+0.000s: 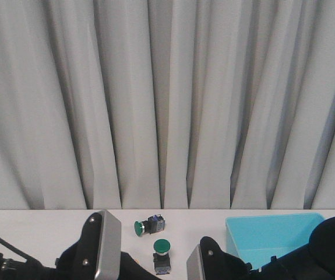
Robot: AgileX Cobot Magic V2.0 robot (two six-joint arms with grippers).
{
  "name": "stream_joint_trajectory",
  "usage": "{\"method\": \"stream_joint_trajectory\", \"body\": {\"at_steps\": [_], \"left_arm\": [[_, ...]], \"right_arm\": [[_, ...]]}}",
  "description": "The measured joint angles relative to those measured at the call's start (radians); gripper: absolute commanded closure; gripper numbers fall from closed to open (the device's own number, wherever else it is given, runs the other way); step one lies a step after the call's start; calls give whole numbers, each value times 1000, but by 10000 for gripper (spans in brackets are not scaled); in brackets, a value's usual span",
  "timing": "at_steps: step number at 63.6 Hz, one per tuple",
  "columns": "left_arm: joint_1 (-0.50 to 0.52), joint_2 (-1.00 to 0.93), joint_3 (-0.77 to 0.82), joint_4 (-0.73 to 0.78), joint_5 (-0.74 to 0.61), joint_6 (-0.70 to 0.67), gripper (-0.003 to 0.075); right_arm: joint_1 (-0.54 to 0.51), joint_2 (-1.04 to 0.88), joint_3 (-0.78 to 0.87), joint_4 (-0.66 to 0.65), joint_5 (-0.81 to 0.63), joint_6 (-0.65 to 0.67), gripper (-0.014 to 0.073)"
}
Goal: Pick red and yellow buttons and place in box
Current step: 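Carry the red button with the right gripper over the cyan box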
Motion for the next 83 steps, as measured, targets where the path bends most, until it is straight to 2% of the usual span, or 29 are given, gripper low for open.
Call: {"method": "stream_joint_trajectory", "body": {"at_steps": [11,24,33,41,52,63,68,73,83], "left_arm": [[0,-79,0,140,-50,-151,160],[1,-141,0,354,-82,-358,160],[26,-143,0,503,-139,-542,161],[62,-143,0,589,-189,-700,161],[100,-143,0,680,-206,-842,161],[105,-142,0,762,-206,-925,161],[105,-141,0,775,-205,-938,161],[105,-141,0,778,-205,-942,161],[105,-141,0,781,-205,-944,161]], "right_arm": [[0,-39,0,-111,-34,82,393],[0,-143,0,-344,-150,310,389],[0,-201,0,-558,-191,586,387],[0,-213,0,-772,-192,896,387],[0,-213,1,-1087,-183,1354,387],[-1,-213,1,-1310,-156,1674,381],[-28,-213,1,-1340,-153,1738,374],[-98,-213,1,-1332,-152,1764,365],[-276,-213,1,-1223,-150,1697,356]]}}
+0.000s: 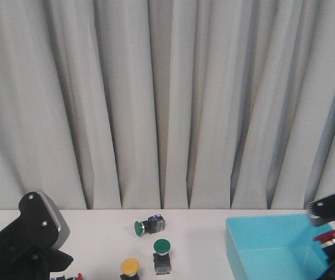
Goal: Pick red and yellow buttons and place in box
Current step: 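Carry the red button with the right gripper over the cyan box, then lower the red button into the box and open the right gripper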
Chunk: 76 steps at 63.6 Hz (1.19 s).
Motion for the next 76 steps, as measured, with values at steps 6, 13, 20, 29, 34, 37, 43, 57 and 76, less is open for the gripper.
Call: {"method": "stream_joint_trajectory", "body": {"at_steps": [6,13,20,29,34,37,43,57,76], "left_arm": [[0,0,0,0,0,0,161],[0,0,0,1,0,-1,161],[0,0,0,1,0,-2,161],[0,0,0,1,0,-2,161],[0,0,0,1,0,-2,161],[0,0,0,1,0,-2,161],[0,0,0,1,0,-2,161],[0,0,0,1,0,-2,161],[0,0,0,1,0,-2,161]], "right_arm": [[-94,0,0,121,-7,-88,355],[-158,0,0,232,-19,-197,352],[-172,8,-1,292,-32,-253,349],[-174,78,-37,306,-23,-266,349],[-174,148,-83,306,-7,-262,349],[-174,198,-115,306,6,-252,349],[-174,297,-194,303,33,-230,349],[-174,505,-281,275,96,-186,349],[-174,671,-284,258,91,-165,349]]}}
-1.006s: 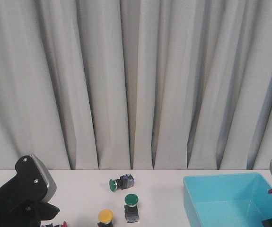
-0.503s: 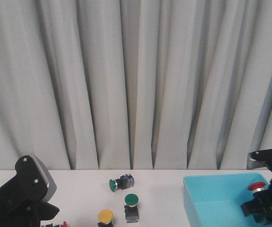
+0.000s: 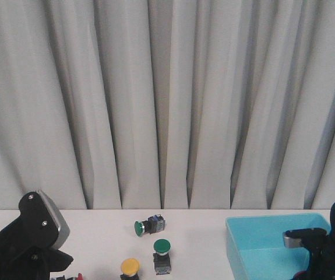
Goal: Pick red and yellow buttons and place in box
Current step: 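Lower the red button into the box and open the right gripper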
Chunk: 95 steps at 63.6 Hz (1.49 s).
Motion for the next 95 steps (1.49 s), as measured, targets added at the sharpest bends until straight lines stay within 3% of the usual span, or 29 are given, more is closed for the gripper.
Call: {"method": "stream_joint_trajectory", "body": {"at_steps": [18,40,55,81,95], "left_arm": [[0,0,0,0,0,0,161],[0,0,0,0,-1,0,161],[0,0,0,0,-1,0,161],[0,0,0,0,-1,0,161],[0,0,0,0,-5,0,161]], "right_arm": [[0,66,-3,-9,-6,2,341],[0,80,-4,-35,-10,3,182],[0,70,-4,-35,-3,-2,176],[2,-276,3,0,84,-9,230],[111,-562,144,13,10,-16,242]]}}
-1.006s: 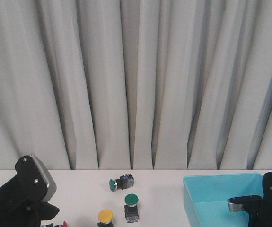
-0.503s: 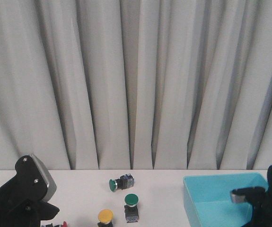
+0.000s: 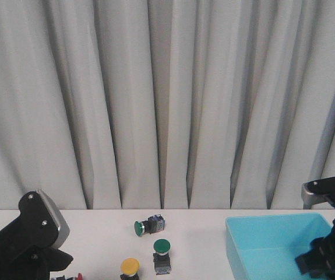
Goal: Pick red and yellow buttons and place in box
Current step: 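Lower the red button into the box and open the right gripper, then reach the left gripper down and grasp the yellow-capped button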
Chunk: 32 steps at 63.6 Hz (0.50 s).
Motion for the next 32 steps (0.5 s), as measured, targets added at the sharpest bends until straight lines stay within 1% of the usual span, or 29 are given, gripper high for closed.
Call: {"method": "stream_joint_trajectory", "body": {"at_steps": [10,19,25,32], "left_arm": [[0,0,0,0,0,0,161],[0,0,0,0,-2,-1,161],[0,6,0,0,-8,-36,161],[0,48,0,0,-41,-81,161]], "right_arm": [[146,-182,174,6,-105,47,242],[238,-311,321,6,-188,106,242],[273,-372,399,6,-232,117,242],[289,-425,446,6,-265,117,242]]}}
